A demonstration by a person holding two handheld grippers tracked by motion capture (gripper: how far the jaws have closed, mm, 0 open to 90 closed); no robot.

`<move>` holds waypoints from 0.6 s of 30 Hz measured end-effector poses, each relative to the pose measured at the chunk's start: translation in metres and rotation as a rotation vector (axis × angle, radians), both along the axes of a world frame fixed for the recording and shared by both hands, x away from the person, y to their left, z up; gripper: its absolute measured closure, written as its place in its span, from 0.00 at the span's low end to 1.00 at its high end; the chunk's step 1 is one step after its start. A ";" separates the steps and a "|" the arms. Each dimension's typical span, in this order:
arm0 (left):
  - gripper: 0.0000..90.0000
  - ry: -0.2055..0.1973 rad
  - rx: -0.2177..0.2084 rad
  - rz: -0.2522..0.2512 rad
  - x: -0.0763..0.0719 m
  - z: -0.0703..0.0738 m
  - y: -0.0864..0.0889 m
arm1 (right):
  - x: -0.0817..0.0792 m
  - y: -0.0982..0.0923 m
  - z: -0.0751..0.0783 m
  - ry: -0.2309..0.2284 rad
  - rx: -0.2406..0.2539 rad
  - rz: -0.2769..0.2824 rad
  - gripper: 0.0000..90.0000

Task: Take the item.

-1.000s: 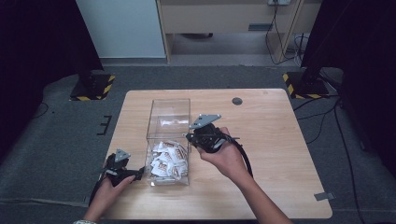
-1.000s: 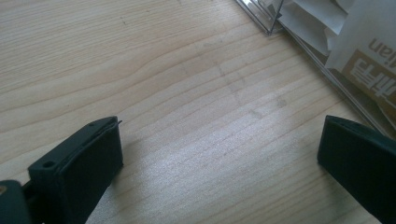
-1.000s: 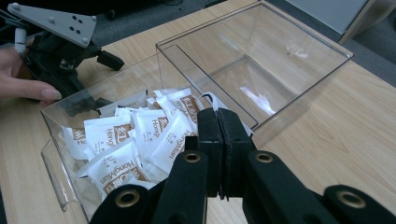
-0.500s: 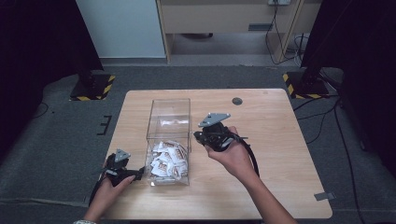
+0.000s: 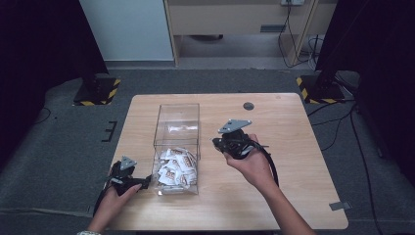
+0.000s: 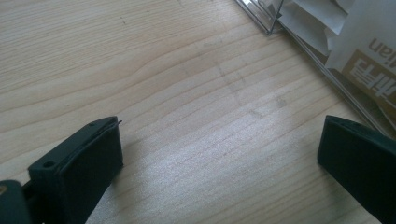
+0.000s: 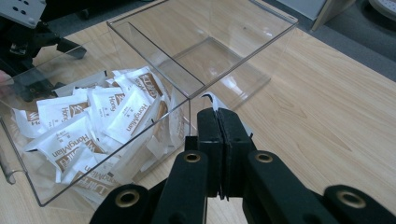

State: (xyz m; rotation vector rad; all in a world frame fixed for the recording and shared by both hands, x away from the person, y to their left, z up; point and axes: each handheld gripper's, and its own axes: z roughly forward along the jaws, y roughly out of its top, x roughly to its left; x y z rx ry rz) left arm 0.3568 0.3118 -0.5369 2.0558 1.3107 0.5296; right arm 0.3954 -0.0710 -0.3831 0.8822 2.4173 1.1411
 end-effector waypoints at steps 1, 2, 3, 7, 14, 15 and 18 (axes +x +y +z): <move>0.00 0.000 0.000 0.000 0.000 0.000 0.000 | 0.000 -0.001 0.000 -0.001 0.000 0.000 0.99; 0.00 0.000 0.000 0.000 0.000 0.000 0.000 | 0.001 -0.002 -0.001 -0.003 0.001 -0.002 0.99; 0.00 0.000 0.000 0.000 0.000 0.000 0.000 | 0.001 -0.003 -0.001 -0.002 0.001 -0.003 0.99; 0.00 0.000 0.000 0.000 0.000 0.000 0.000 | 0.002 -0.008 -0.001 -0.004 0.000 -0.016 0.99; 0.00 0.000 0.000 0.000 0.000 0.000 0.000 | 0.003 -0.018 -0.003 -0.002 0.004 -0.037 0.99; 0.00 0.000 0.000 0.000 0.000 0.000 0.000 | 0.003 -0.020 -0.003 -0.001 0.004 -0.040 0.99; 0.00 0.000 0.000 0.000 0.000 0.000 0.000 | 0.003 -0.026 -0.004 0.003 0.002 -0.049 0.99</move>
